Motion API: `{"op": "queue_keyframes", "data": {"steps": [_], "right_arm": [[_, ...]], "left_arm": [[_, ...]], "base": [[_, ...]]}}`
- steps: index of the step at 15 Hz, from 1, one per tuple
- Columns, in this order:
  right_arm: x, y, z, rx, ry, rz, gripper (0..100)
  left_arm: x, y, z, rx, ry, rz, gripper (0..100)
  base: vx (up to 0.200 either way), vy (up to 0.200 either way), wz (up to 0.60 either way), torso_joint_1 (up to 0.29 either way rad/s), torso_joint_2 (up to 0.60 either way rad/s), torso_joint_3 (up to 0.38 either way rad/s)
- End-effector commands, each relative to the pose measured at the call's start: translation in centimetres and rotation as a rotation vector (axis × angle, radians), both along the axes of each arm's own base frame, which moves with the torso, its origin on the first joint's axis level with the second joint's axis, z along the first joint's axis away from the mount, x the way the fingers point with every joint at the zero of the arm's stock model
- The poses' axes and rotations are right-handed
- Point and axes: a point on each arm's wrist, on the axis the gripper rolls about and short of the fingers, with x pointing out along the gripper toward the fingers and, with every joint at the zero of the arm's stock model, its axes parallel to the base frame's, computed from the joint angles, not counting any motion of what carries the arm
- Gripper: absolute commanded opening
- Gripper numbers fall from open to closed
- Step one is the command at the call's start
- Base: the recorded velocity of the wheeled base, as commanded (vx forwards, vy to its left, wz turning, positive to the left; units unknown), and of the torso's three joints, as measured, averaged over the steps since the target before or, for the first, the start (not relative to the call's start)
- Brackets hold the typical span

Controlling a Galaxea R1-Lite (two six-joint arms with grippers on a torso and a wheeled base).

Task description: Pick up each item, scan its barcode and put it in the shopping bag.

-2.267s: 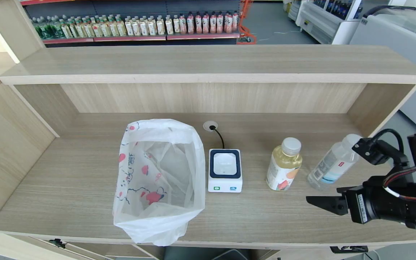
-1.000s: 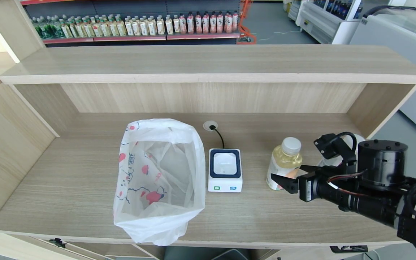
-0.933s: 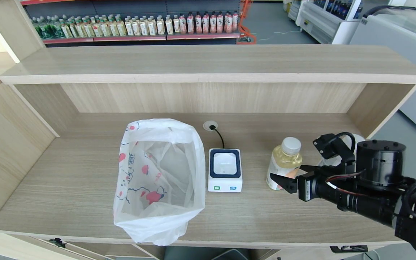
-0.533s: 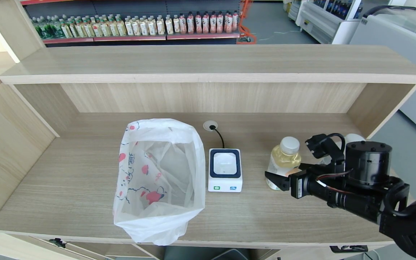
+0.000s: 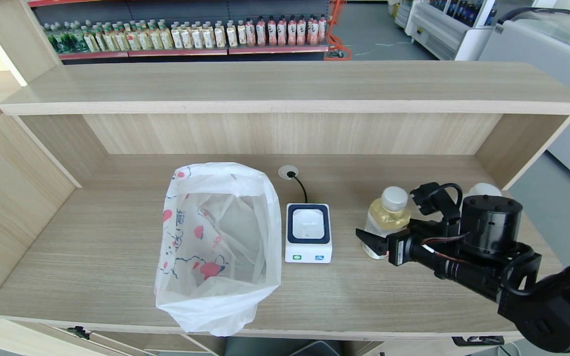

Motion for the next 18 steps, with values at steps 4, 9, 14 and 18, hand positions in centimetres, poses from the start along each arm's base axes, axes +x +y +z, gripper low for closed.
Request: {"op": "queue_keyframes", "data": {"steps": [4, 9, 14, 18], "right_arm": [[0.5, 0.3, -0.8, 0.008, -0.011, 0.007, 100], [1.0, 0.5, -1.1, 0.021, -0.037, 0.019, 100], [1.4, 0.7, -1.5, 0.036, -0.069, 0.02, 100], [1.7, 0.7, -1.8, 0.042, -0.081, 0.031, 0]], "left_arm": [[0.0, 0.0, 0.0, 0.0, -0.001, 0.0, 100], [0.0, 0.0, 0.0, 0.0, -0.001, 0.0, 100], [0.0, 0.0, 0.0, 0.0, -0.001, 0.0, 100], [0.0, 0.0, 0.0, 0.0, -0.001, 0.0, 100]], "base": [[0.0, 0.0, 0.0, 0.0, 0.0, 0.0], [0.0, 0.0, 0.0, 0.0, 0.0, 0.0], [0.0, 0.0, 0.0, 0.0, 0.0, 0.0], [0.0, 0.0, 0.0, 0.0, 0.0, 0.0]]}}
